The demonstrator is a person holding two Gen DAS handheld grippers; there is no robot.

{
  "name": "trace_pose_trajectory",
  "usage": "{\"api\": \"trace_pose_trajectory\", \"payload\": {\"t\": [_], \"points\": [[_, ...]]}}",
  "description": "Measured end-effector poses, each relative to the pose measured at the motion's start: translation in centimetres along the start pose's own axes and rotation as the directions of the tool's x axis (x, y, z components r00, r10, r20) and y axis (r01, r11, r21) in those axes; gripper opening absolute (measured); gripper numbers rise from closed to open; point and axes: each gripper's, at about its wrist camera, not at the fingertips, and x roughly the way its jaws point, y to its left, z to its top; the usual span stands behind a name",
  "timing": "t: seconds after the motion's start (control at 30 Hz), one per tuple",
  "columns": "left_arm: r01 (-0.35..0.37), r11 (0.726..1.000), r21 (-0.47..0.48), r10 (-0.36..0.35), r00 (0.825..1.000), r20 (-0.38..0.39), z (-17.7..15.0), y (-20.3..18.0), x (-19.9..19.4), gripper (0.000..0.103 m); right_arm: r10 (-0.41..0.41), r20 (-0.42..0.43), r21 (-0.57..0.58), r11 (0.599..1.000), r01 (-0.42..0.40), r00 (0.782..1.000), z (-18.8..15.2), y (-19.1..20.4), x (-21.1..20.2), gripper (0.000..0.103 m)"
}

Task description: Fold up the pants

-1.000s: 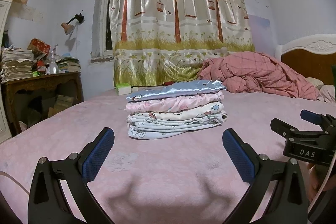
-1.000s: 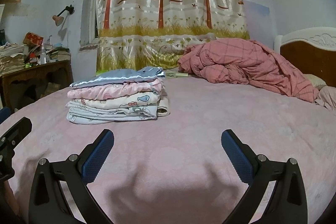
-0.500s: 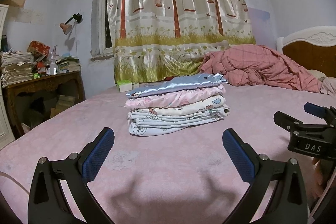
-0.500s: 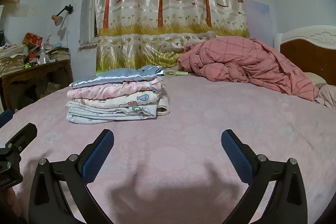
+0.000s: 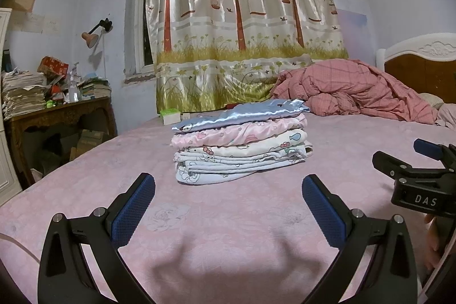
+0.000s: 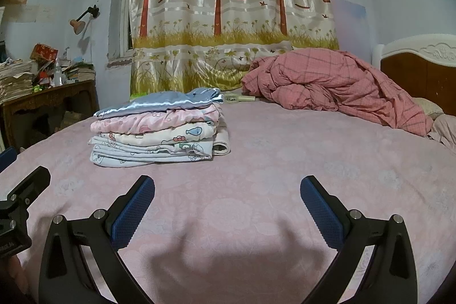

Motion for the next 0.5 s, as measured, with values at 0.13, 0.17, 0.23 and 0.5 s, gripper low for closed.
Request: {"api": "trace_pose_trajectory", "payload": {"t": [0.13, 0.17, 0.23, 0.5], "points": [[0.002, 1.000, -0.001, -0.002, 1.000, 0.001, 0.03, 0.09, 0.06, 0.102, 0.000, -0.001, 0.004, 1.000, 0.000, 1.000, 0.02, 0.05, -0.03, 0.102], [0.002, 1.000, -0.002, -0.002, 1.000, 0.001, 0.02, 0.09, 0.11, 0.102, -0.001, -0.002, 0.004, 1.000, 0.001, 1.000, 0.00, 0.06, -0.04, 0.102], [0.001, 1.000, -0.002, -0.001, 1.000, -0.001, 0.01, 0.10, 0.11, 0.102, 0.001, -0.005, 0.004, 1.000, -0.001, 1.000, -0.06, 0.07, 0.00, 0.102], [0.002, 1.000, -0.002, -0.002, 1.000, 0.001, 0.03, 0.26, 0.15, 0.102, 0.002, -0.005, 0.002, 1.000, -0.002, 1.000, -0.12, 0.20, -0.04, 0.102]]}}
